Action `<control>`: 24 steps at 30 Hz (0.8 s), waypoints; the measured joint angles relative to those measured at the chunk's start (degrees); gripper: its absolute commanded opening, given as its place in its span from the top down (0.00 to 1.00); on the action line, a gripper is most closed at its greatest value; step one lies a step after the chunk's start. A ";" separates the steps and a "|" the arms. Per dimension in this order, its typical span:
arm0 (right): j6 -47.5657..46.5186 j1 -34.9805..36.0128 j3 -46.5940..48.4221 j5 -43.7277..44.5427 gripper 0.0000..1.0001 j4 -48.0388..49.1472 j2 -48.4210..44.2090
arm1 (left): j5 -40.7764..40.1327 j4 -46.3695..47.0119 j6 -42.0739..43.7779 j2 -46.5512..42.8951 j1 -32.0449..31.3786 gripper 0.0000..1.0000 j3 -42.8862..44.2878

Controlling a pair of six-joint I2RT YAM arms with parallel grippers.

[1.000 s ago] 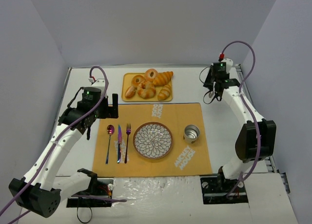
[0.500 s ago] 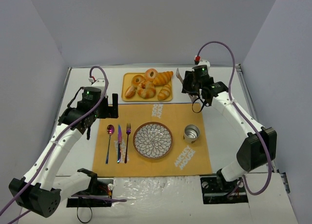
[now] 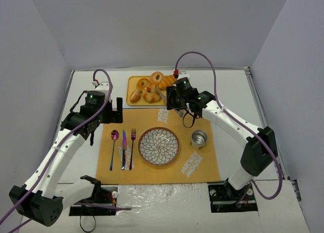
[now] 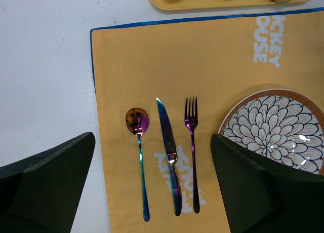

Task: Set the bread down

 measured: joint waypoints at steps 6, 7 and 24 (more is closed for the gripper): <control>0.24 1.40 0.92 0.01 0.44 0.05 4.07 | 0.00 0.00 0.00 0.00 0.00 0.04 0.00; 0.25 1.53 1.20 0.00 0.44 0.08 4.82 | 0.00 0.00 0.00 0.00 0.00 0.04 0.00; 0.81 1.85 8.22 -0.06 0.45 1.60 13.78 | 0.00 0.00 0.00 0.00 0.00 0.04 0.00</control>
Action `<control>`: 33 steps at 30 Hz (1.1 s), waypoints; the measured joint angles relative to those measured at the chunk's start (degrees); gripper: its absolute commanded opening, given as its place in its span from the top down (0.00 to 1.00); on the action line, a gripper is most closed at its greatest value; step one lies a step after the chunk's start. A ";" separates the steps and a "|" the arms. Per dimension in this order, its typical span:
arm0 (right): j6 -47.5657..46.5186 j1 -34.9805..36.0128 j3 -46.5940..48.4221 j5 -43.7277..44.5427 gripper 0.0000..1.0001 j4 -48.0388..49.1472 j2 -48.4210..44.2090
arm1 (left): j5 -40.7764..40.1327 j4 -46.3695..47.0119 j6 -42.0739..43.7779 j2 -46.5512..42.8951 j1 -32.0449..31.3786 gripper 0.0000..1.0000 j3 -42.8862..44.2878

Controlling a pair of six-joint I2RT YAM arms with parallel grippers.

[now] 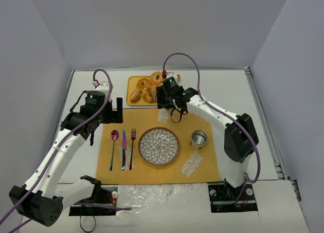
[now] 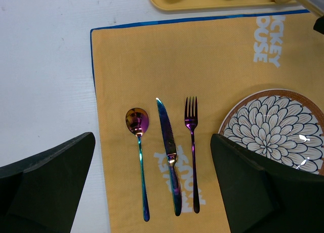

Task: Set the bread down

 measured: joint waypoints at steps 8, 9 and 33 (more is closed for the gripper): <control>0.81 -0.15 0.89 -0.05 0.47 0.20 2.28 | 0.00 0.00 0.02 0.00 0.00 0.04 0.00; 0.88 -0.23 1.08 -0.06 0.48 0.18 2.49 | 0.00 0.00 0.02 0.00 0.00 0.04 0.00; 2.33 -2.54 1.86 -3.80 0.55 2.43 5.13 | 0.00 0.00 0.02 0.00 0.00 0.04 0.00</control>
